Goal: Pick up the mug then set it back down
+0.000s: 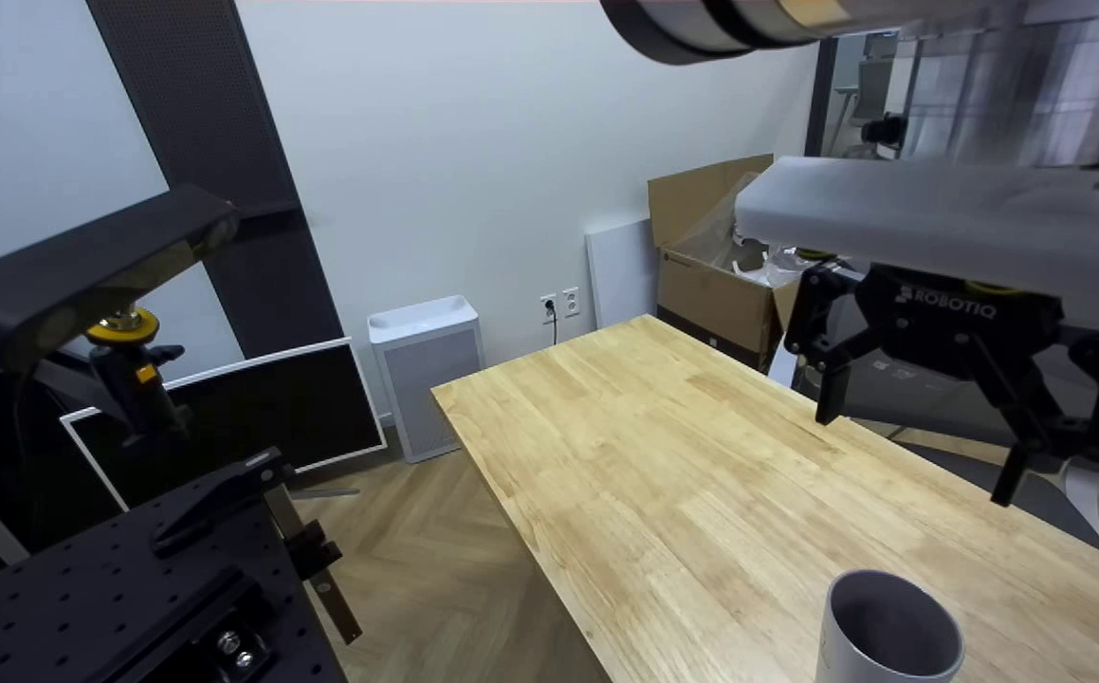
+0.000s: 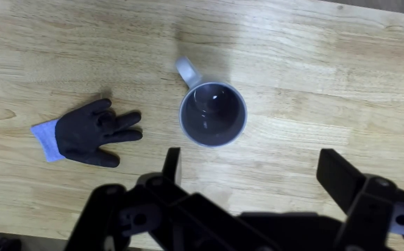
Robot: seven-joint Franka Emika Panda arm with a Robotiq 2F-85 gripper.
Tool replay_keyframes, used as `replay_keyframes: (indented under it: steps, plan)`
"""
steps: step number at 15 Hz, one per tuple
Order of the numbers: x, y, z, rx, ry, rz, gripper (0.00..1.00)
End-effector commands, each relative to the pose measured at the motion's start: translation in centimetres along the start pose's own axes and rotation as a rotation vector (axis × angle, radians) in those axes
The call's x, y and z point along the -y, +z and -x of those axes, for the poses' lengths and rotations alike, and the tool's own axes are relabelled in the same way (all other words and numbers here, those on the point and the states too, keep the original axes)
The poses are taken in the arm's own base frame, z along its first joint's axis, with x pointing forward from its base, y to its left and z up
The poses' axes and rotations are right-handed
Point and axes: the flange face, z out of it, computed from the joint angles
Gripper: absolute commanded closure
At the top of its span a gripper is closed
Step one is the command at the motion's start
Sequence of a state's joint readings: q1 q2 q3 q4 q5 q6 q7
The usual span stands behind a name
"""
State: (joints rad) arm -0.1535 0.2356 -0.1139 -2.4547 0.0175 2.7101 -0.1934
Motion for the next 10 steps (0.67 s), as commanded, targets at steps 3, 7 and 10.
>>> replay_keyframes:
  steps: [3, 7, 10]
  plan:
    - [0.5, -0.2, -1.5, -0.050, 0.018, -0.002, 0.00]
    - [1.4, 0.0, -2.8, -0.107, 0.014, -0.024, 0.00]
    - [2.5, 1.2, -3.5, -0.106, 0.010, -0.061, 0.00]
